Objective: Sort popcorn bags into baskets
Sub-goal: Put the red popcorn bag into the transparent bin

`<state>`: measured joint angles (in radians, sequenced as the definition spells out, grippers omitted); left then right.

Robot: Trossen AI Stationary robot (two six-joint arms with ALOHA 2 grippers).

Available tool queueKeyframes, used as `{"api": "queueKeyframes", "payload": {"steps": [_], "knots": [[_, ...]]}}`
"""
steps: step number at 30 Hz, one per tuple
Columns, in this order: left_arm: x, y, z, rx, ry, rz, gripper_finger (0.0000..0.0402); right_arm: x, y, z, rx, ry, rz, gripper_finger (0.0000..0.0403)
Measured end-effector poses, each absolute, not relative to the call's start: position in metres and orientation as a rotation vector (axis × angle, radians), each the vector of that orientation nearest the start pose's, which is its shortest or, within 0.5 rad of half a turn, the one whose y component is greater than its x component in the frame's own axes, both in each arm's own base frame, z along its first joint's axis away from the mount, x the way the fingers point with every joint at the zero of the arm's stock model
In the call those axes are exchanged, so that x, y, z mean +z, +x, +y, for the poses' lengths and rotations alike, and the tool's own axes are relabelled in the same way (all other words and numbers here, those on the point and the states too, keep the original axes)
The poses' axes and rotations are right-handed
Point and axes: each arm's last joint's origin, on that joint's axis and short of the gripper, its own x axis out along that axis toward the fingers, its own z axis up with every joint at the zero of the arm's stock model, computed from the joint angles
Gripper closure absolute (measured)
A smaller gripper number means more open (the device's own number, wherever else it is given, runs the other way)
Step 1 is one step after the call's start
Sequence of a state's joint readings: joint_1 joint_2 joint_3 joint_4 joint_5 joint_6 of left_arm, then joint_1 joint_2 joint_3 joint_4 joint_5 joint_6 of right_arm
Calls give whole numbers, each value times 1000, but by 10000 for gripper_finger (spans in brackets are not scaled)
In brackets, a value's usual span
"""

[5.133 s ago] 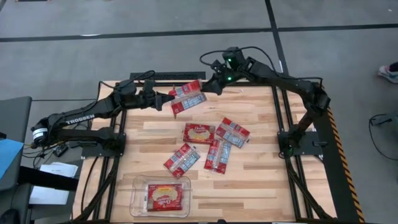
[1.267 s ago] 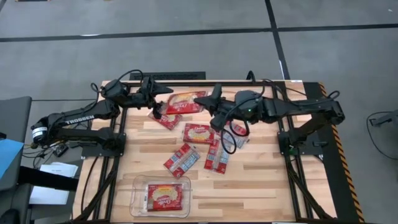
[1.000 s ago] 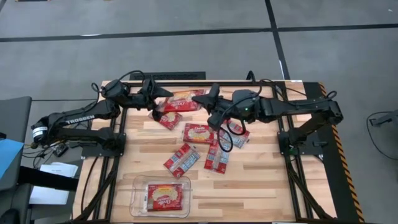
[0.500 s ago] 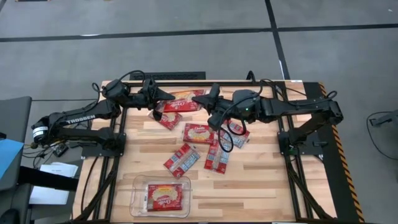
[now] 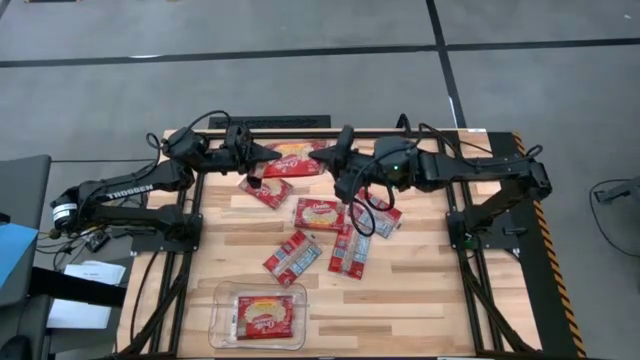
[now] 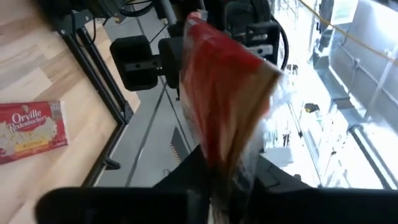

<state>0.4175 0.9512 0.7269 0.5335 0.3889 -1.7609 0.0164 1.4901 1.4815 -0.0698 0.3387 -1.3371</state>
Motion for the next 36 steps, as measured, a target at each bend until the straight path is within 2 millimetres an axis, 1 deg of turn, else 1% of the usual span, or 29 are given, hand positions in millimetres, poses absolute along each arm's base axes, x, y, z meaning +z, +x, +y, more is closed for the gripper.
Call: {"api": "queueKeyframes", "payload": {"steps": [2,6,9,11,13,15,18,20,22,24,26,28,31,33,36], "knots": [[351,195,76,-220,-1625,-233,383,419,338,-3,-224,-1332,276,297],[351,193,80,-206,-1623,-251,379,421,334,2,-224,-1334,268,230],[352,191,83,-196,-1612,-268,387,426,329,7,-289,-1328,292,178],[353,188,87,-198,-1599,-266,390,429,322,10,-321,-1328,331,152],[354,185,90,-192,-1562,-270,390,434,316,14,-361,-1320,340,135],[356,182,92,-185,-1489,-253,390,440,302,16,-401,-1288,375,129],[362,183,84,-150,-1367,-127,391,452,282,15,-475,-1178,373,128],[367,186,73,-98,-1316,-28,391,457,269,12,-509,-1104,377,128],[373,185,57,-6,-1266,63,391,463,255,10,-536,-1023,356,128],[381,183,38,76,-1226,133,391,471,241,7,-568,-950,323,128],[385,180,18,173,-1227,176,391,476,228,5,-585,-890,295,128],[390,179,-5,192,-1260,163,391,480,218,4,-591,-838,272,128],[391,176,-40,192,-1317,130,391,485,206,2,-599,-784,245,128],[388,174,-67,208,-1358,126,391,487,200,1,-607,-759,232,128],[376,169,-109,240,-1399,137,391,487,194,1,-607,-709,220,128]]}}
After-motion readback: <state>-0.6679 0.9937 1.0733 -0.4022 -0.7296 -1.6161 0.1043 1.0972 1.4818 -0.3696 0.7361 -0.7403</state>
